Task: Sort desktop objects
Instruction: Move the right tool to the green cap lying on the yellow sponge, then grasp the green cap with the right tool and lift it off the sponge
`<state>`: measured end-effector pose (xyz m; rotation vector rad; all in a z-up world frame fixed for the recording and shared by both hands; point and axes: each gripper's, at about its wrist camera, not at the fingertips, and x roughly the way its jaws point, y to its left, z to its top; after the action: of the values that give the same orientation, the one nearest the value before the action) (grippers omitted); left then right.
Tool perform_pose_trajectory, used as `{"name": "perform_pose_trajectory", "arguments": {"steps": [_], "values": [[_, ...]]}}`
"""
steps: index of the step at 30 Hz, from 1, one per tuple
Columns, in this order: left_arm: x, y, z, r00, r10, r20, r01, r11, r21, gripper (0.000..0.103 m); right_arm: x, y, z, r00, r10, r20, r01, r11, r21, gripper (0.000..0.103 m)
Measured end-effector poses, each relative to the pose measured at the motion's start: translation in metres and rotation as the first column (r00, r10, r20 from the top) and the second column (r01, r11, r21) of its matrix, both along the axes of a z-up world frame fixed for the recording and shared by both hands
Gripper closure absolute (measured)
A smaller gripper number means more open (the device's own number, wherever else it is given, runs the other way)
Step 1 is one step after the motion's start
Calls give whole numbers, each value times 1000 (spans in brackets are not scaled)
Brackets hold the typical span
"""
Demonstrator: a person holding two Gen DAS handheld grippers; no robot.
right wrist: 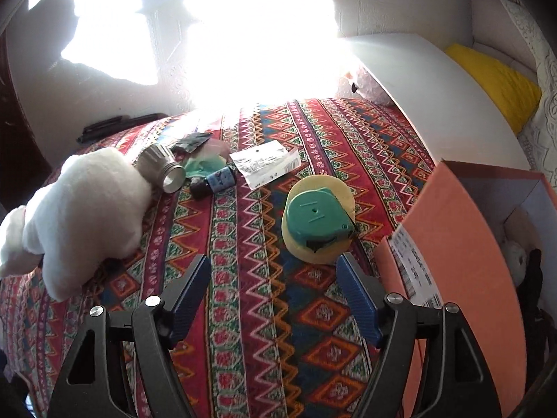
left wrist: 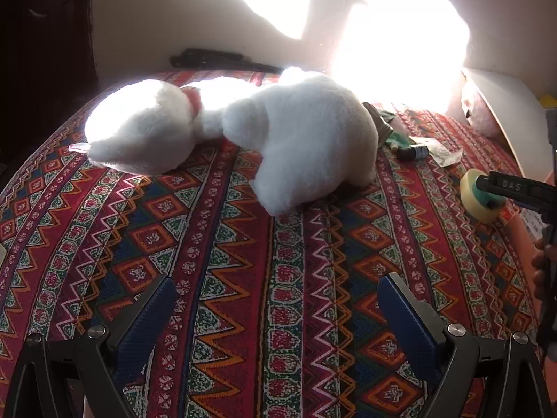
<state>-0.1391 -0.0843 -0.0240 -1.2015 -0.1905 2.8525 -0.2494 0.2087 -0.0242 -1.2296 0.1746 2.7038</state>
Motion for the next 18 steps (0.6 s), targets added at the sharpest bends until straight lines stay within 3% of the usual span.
{"name": "perform_pose_trajectory", "arguments": {"steps": [7,10,11,17,18], "values": [[-13,9,-3,1000,-23,7,23,999,-40,6,-60,29,-29,998,-55,43,52,996,72,25],[-14,14,-4,999,-36,6,36,998,-52,6,-64,30,-23,1000,3,18,-5,995,96,75],[-14,16,-4,999,-40,4,41,998,-58,6,-62,27,-19,999,31,17,-33,995,96,103],[-2,18,1,999,-45,-13,45,998,-41,6,-32,17,0,996,87,8,-87,996,-29,102],[0,17,2,999,-43,-16,43,998,-37,6,-26,20,5,997,78,-9,-78,995,-55,94]]}}
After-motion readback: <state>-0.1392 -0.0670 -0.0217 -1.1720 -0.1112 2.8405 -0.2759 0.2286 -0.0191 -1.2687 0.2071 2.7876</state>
